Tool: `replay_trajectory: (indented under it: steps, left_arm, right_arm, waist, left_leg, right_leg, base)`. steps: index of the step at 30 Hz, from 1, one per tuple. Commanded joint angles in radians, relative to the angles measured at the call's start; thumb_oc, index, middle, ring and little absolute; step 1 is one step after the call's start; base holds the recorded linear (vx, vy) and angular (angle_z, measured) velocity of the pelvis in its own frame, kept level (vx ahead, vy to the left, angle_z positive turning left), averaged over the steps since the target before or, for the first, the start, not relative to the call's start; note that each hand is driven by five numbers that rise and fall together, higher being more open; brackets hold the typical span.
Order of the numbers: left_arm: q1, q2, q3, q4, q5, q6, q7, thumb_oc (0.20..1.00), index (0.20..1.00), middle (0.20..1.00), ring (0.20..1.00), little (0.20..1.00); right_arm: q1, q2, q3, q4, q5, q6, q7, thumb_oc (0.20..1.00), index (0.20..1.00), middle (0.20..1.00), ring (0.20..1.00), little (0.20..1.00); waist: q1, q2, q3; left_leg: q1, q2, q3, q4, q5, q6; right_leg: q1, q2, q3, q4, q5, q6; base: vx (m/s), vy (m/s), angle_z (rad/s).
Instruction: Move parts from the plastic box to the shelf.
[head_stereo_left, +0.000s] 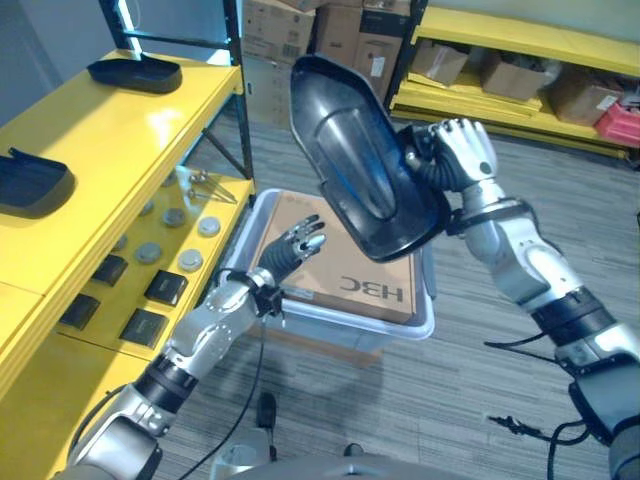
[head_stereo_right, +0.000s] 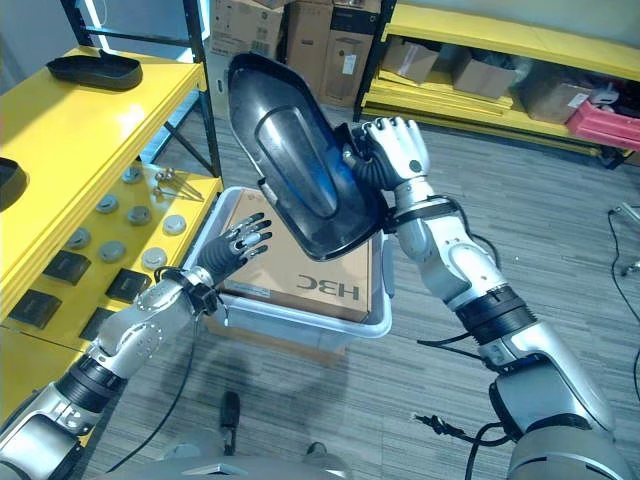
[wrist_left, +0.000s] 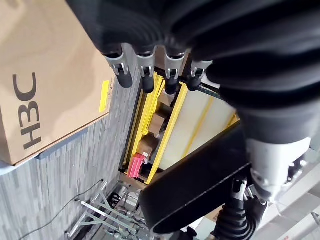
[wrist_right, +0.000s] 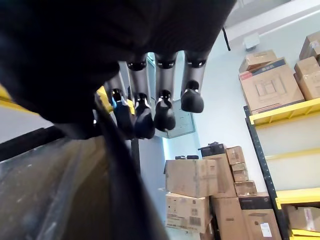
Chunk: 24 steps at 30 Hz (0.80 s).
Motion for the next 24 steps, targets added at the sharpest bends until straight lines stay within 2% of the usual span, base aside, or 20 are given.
replay_trajectory:
  steps: [1,8,16,20,21,23,24]
  left_arm:
    - [-0.093,-0.036,-0.012,0.041,-0.077,-0.057,-0.007,1.000,1.000,1.000,1.000,1.000]
    - [-0.099,-0.016,0.008,-0.008,-0.098,-0.053,-0.008,1.000,1.000,1.000,1.000,1.000]
    - [-0.088,-0.010,0.039,-0.034,-0.127,-0.074,-0.005,1.000,1.000,1.000,1.000,1.000]
    - [-0.081,-0.014,0.054,-0.041,-0.158,-0.101,0.001,1.000,1.000,1.000,1.000,1.000]
    - [-0.080,-0.017,0.053,-0.041,-0.162,-0.104,-0.005,0.724,0.724,0.724,0.724,0.724]
    - [-0.075,-0.022,0.055,-0.043,-0.152,-0.111,-0.004,0.567,0.567,0.567,0.567,0.567]
    - [-0.073,-0.023,0.058,-0.045,-0.142,-0.115,-0.005,0.376,0.376,0.376,0.376,0.376]
  right_arm:
    - [-0.136,-0.002,0.063,-0.023,-0.011,-0.019,-0.021,0.200,0.200,0.200,0.200,0.200]
    - [-0.127,0.042,0.093,-0.046,-0.013,-0.049,-0.020,0.200,0.200,0.200,0.200,0.200]
    - [-0.098,0.089,0.101,-0.085,-0.010,-0.110,-0.040,0.200,0.200,0.200,0.200,0.200]
    - [-0.081,0.106,0.097,-0.115,0.008,-0.161,-0.031,0.200,0.200,0.200,0.200,0.200]
    - [-0.076,0.113,0.099,-0.126,0.004,-0.180,-0.024,0.200,0.200,0.200,0.200,0.200]
    - [-0.067,0.123,0.107,-0.138,0.009,-0.201,-0.018,0.200,0.200,0.200,0.200,0.200]
    - [-0.061,0.128,0.111,-0.143,0.011,-0.213,-0.015,0.200,0.200,0.200,0.200,0.200]
  waist:
    - [0.036,-0.013,-0.068]
    - [0.049,-0.012,-0.063]
    - [0.062,-0.010,-0.067]
    - [0.063,-0.010,-0.067]
    - [0.063,-0.010,-0.067]
    - [0.064,-0.009,-0.067]
    - [0.065,-0.009,-0.067]
  left_leg:
    - [0.133,0.082,0.045,0.002,-0.222,-0.072]
    - [0.132,0.080,0.035,0.002,-0.219,-0.070]
    - [0.129,0.075,0.025,0.002,-0.218,-0.067]
    - [0.128,0.073,0.024,0.002,-0.219,-0.066]
    - [0.127,0.074,0.024,0.002,-0.219,-0.066]
    - [0.126,0.074,0.024,0.002,-0.218,-0.066]
    - [0.126,0.074,0.025,0.002,-0.218,-0.066]
  right_leg:
    - [-0.014,-0.040,-0.024,0.000,-0.058,0.020]
    - [-0.011,-0.043,-0.033,-0.001,-0.058,0.019]
    - [-0.012,-0.045,-0.042,0.000,-0.057,0.018]
    - [-0.013,-0.046,-0.041,0.000,-0.058,0.018]
    - [-0.014,-0.046,-0.042,0.001,-0.058,0.018]
    - [-0.016,-0.046,-0.041,0.002,-0.058,0.017]
    - [-0.016,-0.046,-0.042,0.002,-0.058,0.016]
  base:
    - [0.00,0.000,0.00]
    - [0.00,0.000,0.01]
    - [0.00,0.000,0.00]
    - [0.00,0.000,0.00]
    - [0.00,0.000,0.00]
    - [0.00,0.000,0.00]
    - [0.00,0.000,0.00]
